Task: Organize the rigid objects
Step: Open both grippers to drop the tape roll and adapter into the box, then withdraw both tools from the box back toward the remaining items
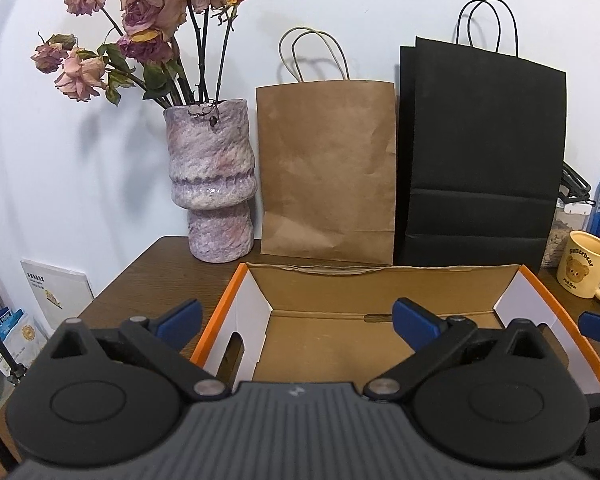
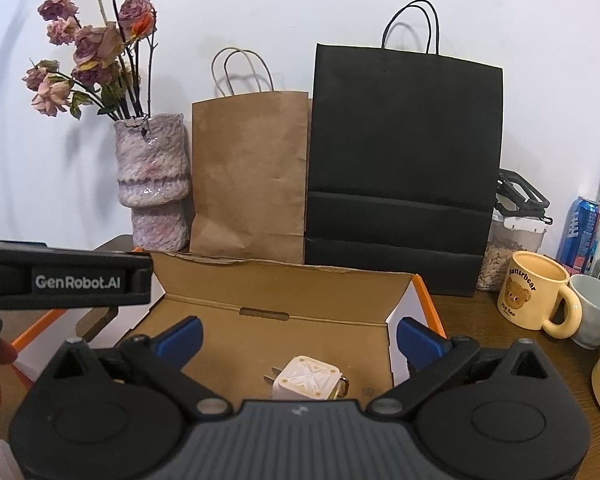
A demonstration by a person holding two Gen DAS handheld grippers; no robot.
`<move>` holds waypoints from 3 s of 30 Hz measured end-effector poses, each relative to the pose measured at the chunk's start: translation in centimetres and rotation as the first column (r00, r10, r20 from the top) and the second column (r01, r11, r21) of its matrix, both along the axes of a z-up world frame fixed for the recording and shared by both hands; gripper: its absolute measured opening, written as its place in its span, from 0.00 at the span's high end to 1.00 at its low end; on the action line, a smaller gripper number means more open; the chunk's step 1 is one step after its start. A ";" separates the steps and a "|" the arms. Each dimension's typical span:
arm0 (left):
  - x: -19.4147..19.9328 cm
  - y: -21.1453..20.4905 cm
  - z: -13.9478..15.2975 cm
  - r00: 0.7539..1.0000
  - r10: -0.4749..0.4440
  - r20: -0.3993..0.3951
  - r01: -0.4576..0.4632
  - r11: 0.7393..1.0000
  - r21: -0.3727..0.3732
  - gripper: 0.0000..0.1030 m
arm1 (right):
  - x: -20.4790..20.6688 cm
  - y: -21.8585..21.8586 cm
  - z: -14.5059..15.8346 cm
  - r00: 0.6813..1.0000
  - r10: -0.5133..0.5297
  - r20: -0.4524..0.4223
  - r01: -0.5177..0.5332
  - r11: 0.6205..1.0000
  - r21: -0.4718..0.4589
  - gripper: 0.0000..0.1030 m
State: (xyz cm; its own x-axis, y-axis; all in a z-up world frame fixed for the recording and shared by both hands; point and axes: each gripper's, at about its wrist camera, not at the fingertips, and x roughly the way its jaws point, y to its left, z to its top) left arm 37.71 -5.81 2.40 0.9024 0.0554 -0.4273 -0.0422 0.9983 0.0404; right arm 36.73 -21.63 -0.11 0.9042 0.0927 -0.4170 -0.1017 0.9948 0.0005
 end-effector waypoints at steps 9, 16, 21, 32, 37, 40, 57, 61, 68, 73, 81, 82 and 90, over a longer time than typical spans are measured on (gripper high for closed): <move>-1.0 0.1 0.5 1.000 -0.006 0.002 0.006 1.000 -0.005 0.00 | -1.3 -0.1 0.9 1.000 0.000 0.018 0.000 1.000 -0.009 0.00; -2.4 0.3 1.0 1.000 -0.012 0.014 0.012 1.000 -0.016 0.00 | -2.7 -0.1 1.5 0.999 0.003 0.041 -0.002 1.000 -0.020 0.00; -3.4 0.5 1.3 1.000 -0.013 0.017 0.014 1.000 -0.023 0.00 | -3.8 -0.2 1.8 0.999 0.003 0.047 -0.003 1.000 -0.015 0.00; -5.9 0.7 1.7 1.000 -0.016 0.020 0.017 0.999 -0.029 0.00 | -6.3 -0.6 2.2 0.998 0.000 0.055 0.000 1.000 -0.008 0.00; -7.1 0.6 1.7 1.000 -0.026 0.017 0.026 0.999 -0.025 0.00 | -7.6 -0.5 2.4 0.998 0.007 0.059 -0.006 1.000 -0.010 0.00; -7.8 0.6 1.7 0.999 -0.028 0.015 0.029 0.999 -0.022 0.00 | -8.6 -0.6 2.5 0.998 0.012 0.064 -0.012 1.000 -0.009 0.00; -13.7 1.7 0.9 0.999 -0.033 -0.001 0.033 0.999 -0.007 0.00 | -14.1 -1.3 1.8 0.999 0.016 0.042 -0.017 1.000 0.011 0.00; -15.1 1.9 0.5 0.999 -0.032 -0.008 0.032 0.999 -0.006 0.00 | -15.5 -1.3 1.4 0.999 0.020 0.032 -0.021 1.000 0.016 0.00; -17.4 2.1 -0.2 0.999 -0.036 -0.026 0.036 0.999 -0.003 0.00 | -17.7 -1.1 0.8 0.999 0.035 0.016 -0.036 0.999 0.021 0.00; -19.0 2.2 -0.4 0.999 -0.039 -0.029 0.039 0.999 -0.001 0.00 | -19.2 -0.9 0.5 0.999 0.040 0.008 -0.041 0.999 0.018 0.00; -21.4 2.6 -1.1 0.998 -0.042 -0.044 0.042 0.999 -0.004 0.00 | -21.7 -0.5 -0.3 0.998 0.055 -0.011 -0.055 0.998 0.010 0.00; -21.7 2.6 -1.3 0.998 -0.041 -0.048 0.041 0.999 -0.004 0.00 | -22.0 -0.4 -0.5 0.998 0.057 -0.016 -0.056 0.998 0.008 0.00; -24.0 3.4 -2.6 0.997 -0.036 -0.072 0.036 0.999 -0.005 0.00 | -24.2 0.3 -1.8 0.996 0.074 -0.051 -0.074 0.997 0.006 0.00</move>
